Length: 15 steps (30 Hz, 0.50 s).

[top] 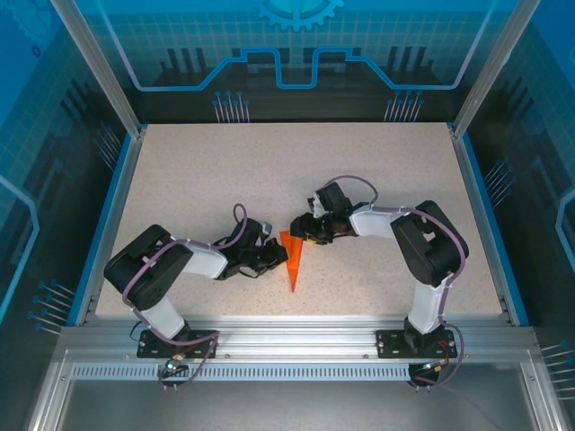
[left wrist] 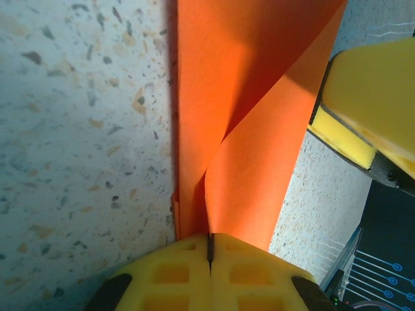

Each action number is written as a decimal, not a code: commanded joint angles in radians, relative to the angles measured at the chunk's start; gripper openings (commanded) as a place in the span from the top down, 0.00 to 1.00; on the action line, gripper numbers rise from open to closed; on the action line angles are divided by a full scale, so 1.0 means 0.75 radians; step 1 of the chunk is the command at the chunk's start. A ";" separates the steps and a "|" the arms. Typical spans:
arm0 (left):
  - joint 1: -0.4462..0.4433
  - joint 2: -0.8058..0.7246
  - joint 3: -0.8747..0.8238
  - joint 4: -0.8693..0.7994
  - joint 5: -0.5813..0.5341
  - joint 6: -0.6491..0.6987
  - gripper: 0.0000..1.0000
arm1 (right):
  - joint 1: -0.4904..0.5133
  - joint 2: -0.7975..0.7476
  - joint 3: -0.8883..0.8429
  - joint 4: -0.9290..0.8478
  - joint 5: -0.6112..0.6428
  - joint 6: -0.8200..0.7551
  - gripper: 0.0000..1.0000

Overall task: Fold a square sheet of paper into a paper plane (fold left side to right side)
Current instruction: Fold the wing for the fifth time at the center of the table.

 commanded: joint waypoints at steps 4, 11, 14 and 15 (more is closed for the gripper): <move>0.010 -0.060 -0.049 -0.023 -0.038 0.008 1.00 | 0.030 0.086 0.073 -0.193 0.070 -0.042 0.47; 0.008 -0.064 -0.051 -0.046 -0.045 0.020 1.00 | 0.037 0.093 0.076 -0.177 0.054 -0.043 0.47; 0.005 -0.017 -0.036 -0.009 -0.020 0.011 1.00 | 0.040 0.086 0.081 -0.173 0.047 -0.047 0.47; 0.007 -0.002 -0.026 -0.003 -0.012 0.010 1.00 | 0.042 0.087 0.085 -0.174 0.048 -0.048 0.47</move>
